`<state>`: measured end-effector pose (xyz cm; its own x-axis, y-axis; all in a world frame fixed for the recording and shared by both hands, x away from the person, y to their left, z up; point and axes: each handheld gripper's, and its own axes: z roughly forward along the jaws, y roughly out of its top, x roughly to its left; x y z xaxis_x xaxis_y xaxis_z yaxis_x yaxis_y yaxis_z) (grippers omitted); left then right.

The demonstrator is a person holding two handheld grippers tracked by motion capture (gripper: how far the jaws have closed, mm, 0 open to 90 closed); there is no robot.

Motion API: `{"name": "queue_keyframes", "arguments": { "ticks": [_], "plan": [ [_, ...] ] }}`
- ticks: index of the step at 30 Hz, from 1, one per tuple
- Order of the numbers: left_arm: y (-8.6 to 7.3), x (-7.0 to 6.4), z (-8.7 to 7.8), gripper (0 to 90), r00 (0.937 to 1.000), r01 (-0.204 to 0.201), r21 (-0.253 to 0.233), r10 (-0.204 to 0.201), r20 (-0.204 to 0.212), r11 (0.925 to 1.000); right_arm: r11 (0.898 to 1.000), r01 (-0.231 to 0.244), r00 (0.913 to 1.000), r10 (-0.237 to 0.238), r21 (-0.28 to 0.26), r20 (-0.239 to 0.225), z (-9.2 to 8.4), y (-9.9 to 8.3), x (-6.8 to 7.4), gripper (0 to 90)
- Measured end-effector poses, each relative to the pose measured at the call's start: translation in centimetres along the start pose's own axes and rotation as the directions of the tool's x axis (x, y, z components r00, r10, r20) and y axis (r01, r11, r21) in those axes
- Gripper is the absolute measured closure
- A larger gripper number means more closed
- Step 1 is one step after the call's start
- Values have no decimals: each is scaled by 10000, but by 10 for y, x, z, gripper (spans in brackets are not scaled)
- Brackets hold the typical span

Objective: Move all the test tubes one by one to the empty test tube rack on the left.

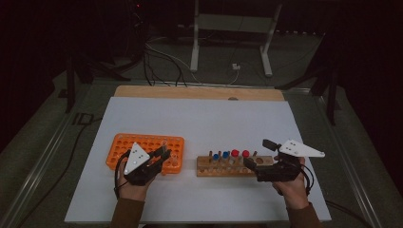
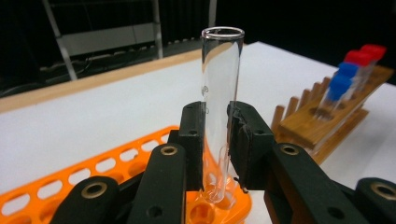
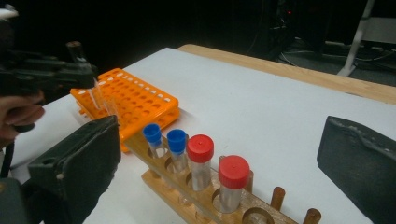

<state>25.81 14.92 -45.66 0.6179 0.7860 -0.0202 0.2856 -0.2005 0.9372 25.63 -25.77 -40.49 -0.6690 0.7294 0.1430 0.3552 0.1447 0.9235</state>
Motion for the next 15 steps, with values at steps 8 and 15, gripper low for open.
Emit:
{"name": "queue_keyframes", "arguments": {
  "ticks": [8,15],
  "plan": [
    [-13,2,9,755,9998,131,633,-123,-124,9979,10000,2,10000,-2,3,-3,-1,0,0,1],
    [-19,1,15,756,9999,-4,1318,19,-117,9913,10000,1,10000,-1,12,-41,-2,0,-1,1]
  ]
}}
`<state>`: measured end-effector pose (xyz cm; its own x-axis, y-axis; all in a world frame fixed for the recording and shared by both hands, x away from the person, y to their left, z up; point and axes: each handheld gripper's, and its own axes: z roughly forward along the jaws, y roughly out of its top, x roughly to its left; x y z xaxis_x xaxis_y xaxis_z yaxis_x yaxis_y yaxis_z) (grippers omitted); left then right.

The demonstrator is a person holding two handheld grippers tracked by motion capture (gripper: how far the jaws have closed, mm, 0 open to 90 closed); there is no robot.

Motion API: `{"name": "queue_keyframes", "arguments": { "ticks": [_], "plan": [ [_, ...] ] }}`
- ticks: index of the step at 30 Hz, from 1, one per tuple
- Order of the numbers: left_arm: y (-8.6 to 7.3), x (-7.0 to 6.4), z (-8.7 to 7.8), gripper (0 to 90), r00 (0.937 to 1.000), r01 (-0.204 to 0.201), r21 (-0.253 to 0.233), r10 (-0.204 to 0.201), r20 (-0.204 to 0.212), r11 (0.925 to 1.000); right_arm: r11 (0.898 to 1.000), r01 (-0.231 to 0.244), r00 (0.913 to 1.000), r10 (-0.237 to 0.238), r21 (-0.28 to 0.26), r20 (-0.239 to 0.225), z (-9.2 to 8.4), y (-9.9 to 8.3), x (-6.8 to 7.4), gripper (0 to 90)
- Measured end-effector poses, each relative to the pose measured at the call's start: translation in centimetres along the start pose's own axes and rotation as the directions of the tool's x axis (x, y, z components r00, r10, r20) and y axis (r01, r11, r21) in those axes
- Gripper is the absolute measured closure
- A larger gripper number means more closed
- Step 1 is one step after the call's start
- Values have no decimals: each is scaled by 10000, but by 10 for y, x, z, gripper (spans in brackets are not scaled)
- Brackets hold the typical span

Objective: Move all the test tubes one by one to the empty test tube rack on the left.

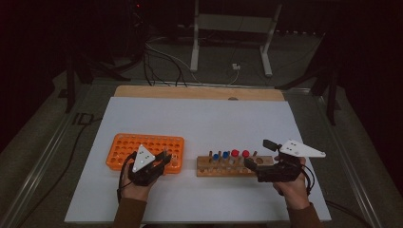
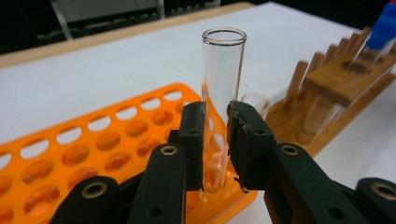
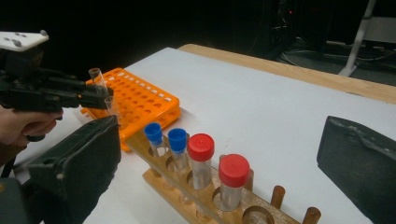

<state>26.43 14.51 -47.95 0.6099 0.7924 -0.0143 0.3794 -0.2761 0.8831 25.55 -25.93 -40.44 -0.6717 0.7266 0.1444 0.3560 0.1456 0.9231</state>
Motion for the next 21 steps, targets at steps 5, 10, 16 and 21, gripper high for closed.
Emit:
{"name": "queue_keyframes", "arguments": {
  "ticks": [5,10,16,21],
  "plan": [
    [-3,-3,6,761,9996,-281,663,287,-86,9974,10000,17,10000,-17,37,-18,0,-1,-1,1],
    [-5,-2,10,765,9998,-188,1027,189,-2,9945,10000,-28,10000,28,76,-68,1,-1,0,2],
    [-6,-1,10,766,9998,-170,1190,161,80,9928,10000,-30,9999,31,88,-101,1,-2,-1,2],
    [-6,0,11,765,9999,-122,1304,111,87,9914,9999,17,9999,-15,127,-129,2,-3,-1,2]
  ]
}}
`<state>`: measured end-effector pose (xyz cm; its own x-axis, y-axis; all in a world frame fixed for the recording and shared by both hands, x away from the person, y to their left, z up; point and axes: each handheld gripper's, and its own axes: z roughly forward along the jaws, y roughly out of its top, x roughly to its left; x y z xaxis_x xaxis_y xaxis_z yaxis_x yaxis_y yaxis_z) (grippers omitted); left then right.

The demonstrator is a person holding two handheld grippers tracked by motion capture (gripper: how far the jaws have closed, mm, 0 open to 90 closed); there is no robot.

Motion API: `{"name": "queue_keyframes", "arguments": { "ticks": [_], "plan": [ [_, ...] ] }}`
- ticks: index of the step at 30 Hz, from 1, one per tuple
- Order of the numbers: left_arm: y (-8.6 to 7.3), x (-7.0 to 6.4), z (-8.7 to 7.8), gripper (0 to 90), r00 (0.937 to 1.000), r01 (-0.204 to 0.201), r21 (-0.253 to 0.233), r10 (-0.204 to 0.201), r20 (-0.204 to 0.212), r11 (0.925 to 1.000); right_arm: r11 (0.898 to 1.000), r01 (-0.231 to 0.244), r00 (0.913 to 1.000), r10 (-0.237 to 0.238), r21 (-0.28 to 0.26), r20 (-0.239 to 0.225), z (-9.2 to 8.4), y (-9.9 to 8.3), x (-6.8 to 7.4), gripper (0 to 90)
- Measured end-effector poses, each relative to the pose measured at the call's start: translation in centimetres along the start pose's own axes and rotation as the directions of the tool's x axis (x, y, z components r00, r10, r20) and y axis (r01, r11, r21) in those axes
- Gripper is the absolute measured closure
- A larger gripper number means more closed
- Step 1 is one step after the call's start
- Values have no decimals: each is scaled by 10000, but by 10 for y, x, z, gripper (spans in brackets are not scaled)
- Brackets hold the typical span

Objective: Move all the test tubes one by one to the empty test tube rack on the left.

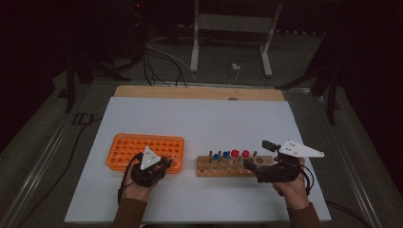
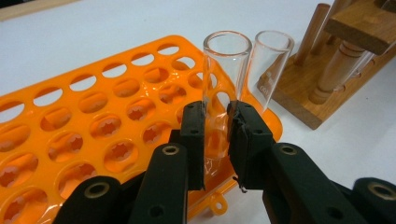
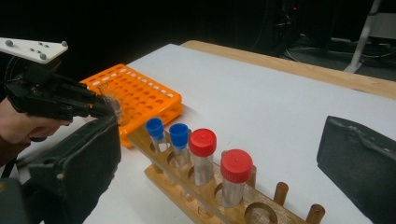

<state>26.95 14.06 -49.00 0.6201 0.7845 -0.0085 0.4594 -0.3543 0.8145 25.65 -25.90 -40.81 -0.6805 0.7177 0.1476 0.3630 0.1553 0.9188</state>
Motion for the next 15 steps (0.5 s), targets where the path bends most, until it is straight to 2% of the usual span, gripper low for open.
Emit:
{"name": "queue_keyframes", "arguments": {
  "ticks": [4,15],
  "plan": [
    [0,0,0,764,10000,9,24,-9,38,10000,10000,63,10000,-63,74,-22,2,-1,1,2],
    [0,-2,-2,764,9995,-296,192,297,-42,9994,9998,120,9999,-119,142,-43,3,-1,2,2]
  ]
}}
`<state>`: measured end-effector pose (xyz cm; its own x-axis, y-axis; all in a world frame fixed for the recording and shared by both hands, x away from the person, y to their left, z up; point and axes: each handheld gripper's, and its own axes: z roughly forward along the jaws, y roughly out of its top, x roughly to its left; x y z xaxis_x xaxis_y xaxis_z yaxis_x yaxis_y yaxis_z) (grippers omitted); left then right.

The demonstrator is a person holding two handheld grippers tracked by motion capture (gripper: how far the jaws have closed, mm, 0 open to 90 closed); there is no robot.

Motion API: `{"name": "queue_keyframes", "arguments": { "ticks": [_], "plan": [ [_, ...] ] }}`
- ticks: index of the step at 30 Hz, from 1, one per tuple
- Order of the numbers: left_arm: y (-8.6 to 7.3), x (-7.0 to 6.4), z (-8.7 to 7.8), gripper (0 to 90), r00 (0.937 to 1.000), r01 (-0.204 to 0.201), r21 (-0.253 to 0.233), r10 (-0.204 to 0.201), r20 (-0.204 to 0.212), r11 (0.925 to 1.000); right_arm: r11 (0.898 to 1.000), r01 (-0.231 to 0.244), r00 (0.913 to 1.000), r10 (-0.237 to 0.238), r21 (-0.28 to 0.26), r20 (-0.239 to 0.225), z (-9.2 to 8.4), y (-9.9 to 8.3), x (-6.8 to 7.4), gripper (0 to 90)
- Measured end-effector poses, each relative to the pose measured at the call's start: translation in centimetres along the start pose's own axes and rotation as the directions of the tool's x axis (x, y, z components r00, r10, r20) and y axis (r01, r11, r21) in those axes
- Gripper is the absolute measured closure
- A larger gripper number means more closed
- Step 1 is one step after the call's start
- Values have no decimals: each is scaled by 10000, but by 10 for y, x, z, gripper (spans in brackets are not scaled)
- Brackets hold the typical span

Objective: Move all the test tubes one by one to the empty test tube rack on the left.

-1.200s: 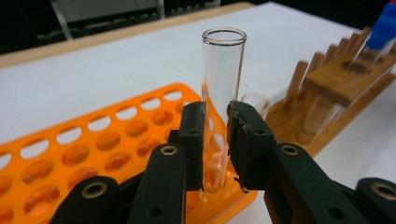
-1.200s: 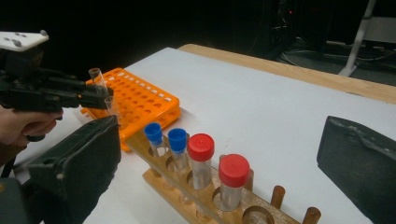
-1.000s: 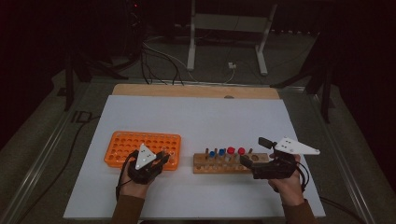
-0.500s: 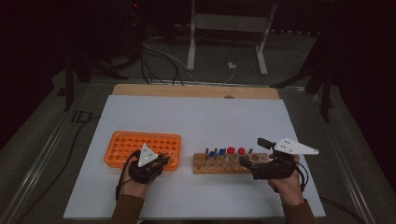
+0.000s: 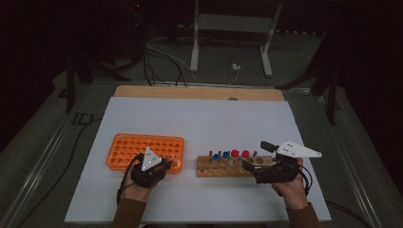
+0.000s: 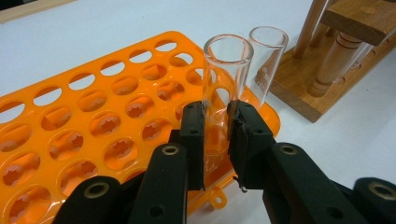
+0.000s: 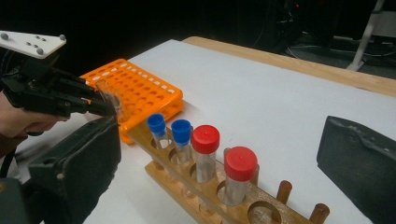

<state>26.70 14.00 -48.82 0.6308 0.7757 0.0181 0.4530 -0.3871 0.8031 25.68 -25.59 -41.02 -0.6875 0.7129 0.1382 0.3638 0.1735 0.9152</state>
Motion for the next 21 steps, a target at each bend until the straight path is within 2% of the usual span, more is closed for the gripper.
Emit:
{"name": "queue_keyframes", "arguments": {
  "ticks": [3,7,10,12,13,16,21],
  "plan": [
    [-1,1,0,750,9997,199,-89,-198,121,9998,10000,3,10000,-3,5,4,0,0,0,2],
    [-2,2,-2,644,9991,396,-126,-394,163,9991,10000,-51,10000,51,-81,40,-1,-1,-3,2],
    [-1,4,-6,570,9977,623,-425,-611,294,9972,10000,-1,9998,2,-59,179,-2,-1,-4,2],
    [0,5,-11,471,9954,877,-839,-840,464,9926,9999,118,9991,-117,-23,406,-1,-2,-5,2],
    [2,6,-13,412,9930,1048,-1055,-984,647,9889,9999,146,9987,-145,-19,497,-1,-3,-5,2],
    [3,8,-21,248,9880,1430,-1534,-1319,799,9778,9997,244,9973,-241,-29,695,1,-5,-8,11],
    [4,12,-26,85,9748,2178,-2252,-2002,988,9497,9996,157,9971,-173,228,741,6,-12,-13,76]
  ]
}}
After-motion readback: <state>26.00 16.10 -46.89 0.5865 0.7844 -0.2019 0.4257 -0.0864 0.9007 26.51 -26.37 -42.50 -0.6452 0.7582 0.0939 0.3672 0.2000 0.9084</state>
